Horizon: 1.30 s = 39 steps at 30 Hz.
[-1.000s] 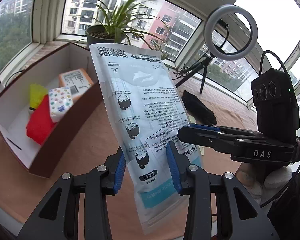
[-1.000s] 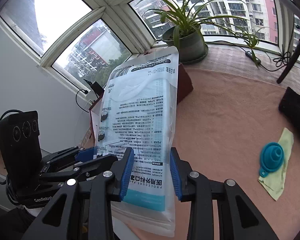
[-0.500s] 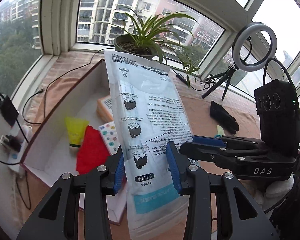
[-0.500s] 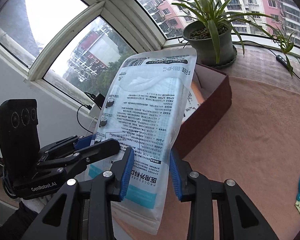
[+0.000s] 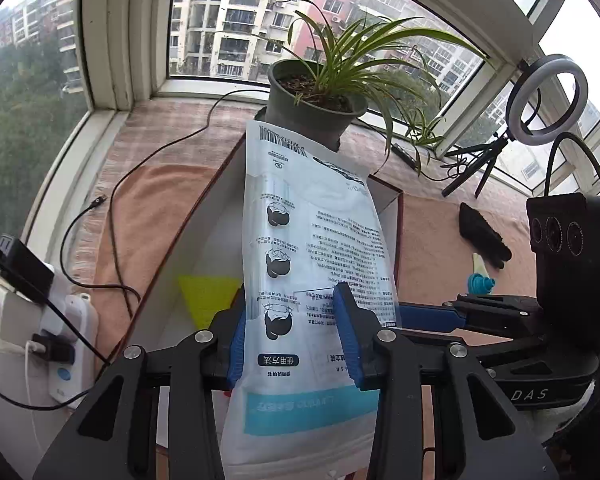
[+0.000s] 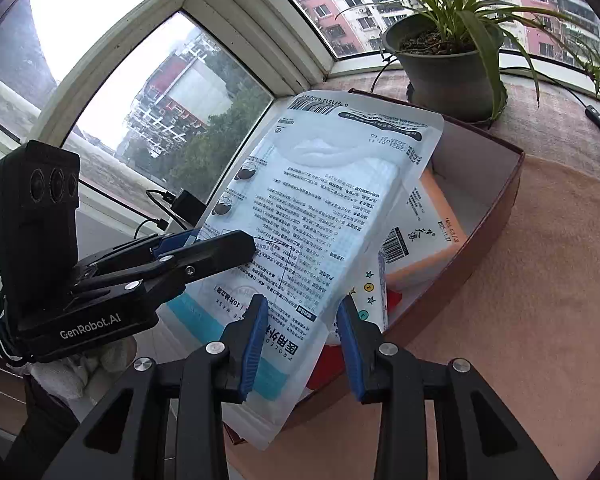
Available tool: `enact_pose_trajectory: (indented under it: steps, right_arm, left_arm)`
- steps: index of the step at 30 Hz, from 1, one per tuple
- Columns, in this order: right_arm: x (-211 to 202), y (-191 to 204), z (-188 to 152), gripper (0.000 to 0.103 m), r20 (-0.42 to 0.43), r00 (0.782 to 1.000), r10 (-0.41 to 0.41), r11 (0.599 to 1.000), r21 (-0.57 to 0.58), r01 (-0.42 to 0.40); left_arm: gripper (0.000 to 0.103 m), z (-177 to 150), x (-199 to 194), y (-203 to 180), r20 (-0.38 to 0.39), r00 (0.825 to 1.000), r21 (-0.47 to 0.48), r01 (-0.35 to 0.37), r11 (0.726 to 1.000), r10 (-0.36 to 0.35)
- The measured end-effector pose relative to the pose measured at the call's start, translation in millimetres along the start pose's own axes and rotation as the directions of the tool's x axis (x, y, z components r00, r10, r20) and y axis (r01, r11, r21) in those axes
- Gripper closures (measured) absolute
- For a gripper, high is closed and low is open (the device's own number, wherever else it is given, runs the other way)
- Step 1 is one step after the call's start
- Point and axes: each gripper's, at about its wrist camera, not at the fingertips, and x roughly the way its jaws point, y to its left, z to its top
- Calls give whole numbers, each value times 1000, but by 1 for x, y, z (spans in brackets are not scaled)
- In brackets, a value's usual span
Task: Organize soft objects
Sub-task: 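Lift the mask bag with both tools and carry it over the box, then open both tools to drop the mask bag into the box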
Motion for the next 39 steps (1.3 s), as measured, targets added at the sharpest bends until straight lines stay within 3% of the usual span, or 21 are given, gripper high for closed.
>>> enact_pose_trajectory:
  steps: [8,19,39]
  right_arm:
    - [13,0,5,71,-35,999,6,1000,-19,-7]
    - [5,-1,2,71,-20,1000,6,999,-34,-6]
    - [-77,-34,-43,59,100,995,-17,999,-42,21]
  left_arm:
    - [65,6,10,20,-14,997,-4,-74,997,74]
    - [66,5,2,18,16,996,-15,-91,996,91]
    - [65,-18,-28,-29,97,992,-47,-81,996,85]
